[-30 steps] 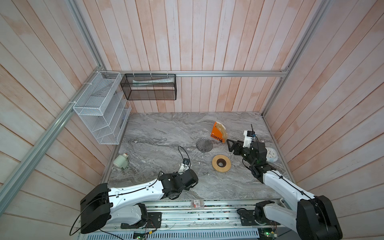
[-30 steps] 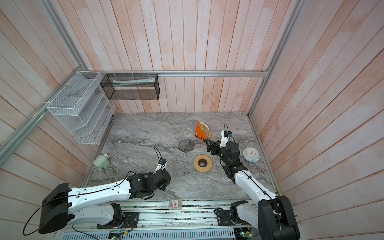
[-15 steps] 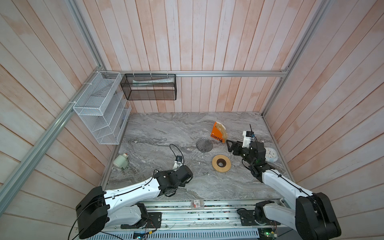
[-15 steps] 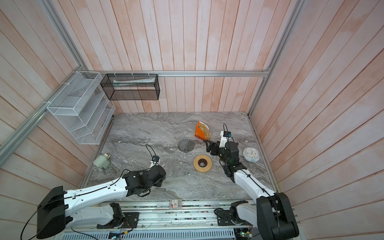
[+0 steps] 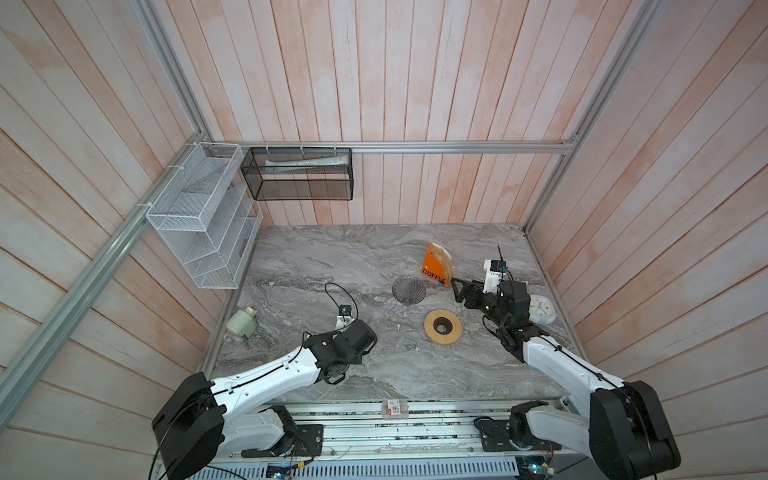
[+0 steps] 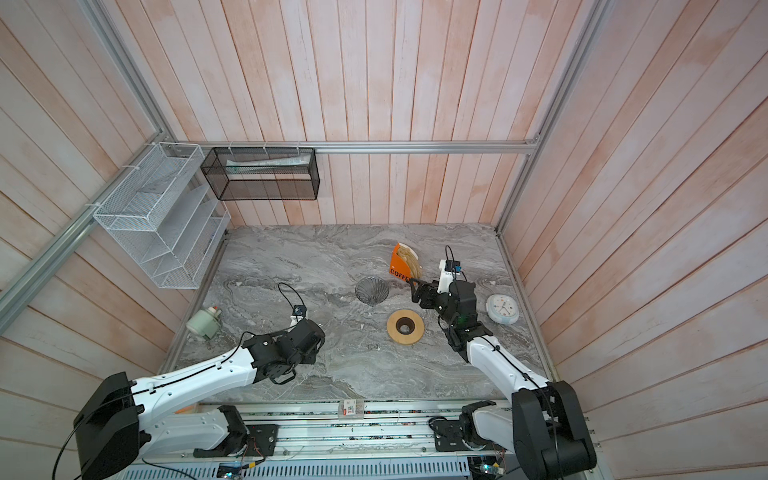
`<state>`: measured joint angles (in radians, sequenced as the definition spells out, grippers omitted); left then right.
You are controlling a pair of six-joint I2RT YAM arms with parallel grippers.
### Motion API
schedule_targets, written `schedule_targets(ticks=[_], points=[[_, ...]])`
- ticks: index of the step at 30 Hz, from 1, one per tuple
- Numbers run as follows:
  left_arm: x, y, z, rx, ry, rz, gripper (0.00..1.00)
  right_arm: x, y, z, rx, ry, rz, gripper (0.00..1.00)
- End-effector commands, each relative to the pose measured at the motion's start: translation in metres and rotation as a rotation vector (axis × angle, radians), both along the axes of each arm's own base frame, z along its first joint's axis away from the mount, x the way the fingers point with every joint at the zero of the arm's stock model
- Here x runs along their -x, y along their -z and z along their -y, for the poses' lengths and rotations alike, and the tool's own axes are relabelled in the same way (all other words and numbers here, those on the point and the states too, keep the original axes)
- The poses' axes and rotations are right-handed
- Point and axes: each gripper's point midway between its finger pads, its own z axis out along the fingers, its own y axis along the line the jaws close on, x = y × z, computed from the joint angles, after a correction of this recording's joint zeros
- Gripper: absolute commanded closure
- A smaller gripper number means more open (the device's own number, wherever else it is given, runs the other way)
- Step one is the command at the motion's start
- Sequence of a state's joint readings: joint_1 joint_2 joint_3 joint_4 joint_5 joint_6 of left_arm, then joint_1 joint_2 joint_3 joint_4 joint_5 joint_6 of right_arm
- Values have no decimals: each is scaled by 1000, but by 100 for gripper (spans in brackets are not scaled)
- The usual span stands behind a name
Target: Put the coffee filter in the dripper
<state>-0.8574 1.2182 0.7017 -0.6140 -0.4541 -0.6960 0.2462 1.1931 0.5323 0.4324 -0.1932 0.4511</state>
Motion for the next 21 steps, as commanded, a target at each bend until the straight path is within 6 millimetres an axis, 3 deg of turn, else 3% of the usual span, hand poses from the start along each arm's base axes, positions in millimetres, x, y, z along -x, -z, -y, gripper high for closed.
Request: schedule_targets(ticks=[1, 9, 14, 21], points=[[-14, -10, -2, -12, -1, 44, 61, -3, -3, -4, 14, -16, -6, 15], [-12, -8, 5, -2, 67, 43, 60, -2, -2, -5, 10, -17, -11, 16], [-15, -8, 3, -28, 63, 51, 48, -3, -4, -8, 8, -23, -8, 16], [-18, -2, -6, -83, 30, 31, 40, -2, -4, -11, 11, -34, -14, 16]])
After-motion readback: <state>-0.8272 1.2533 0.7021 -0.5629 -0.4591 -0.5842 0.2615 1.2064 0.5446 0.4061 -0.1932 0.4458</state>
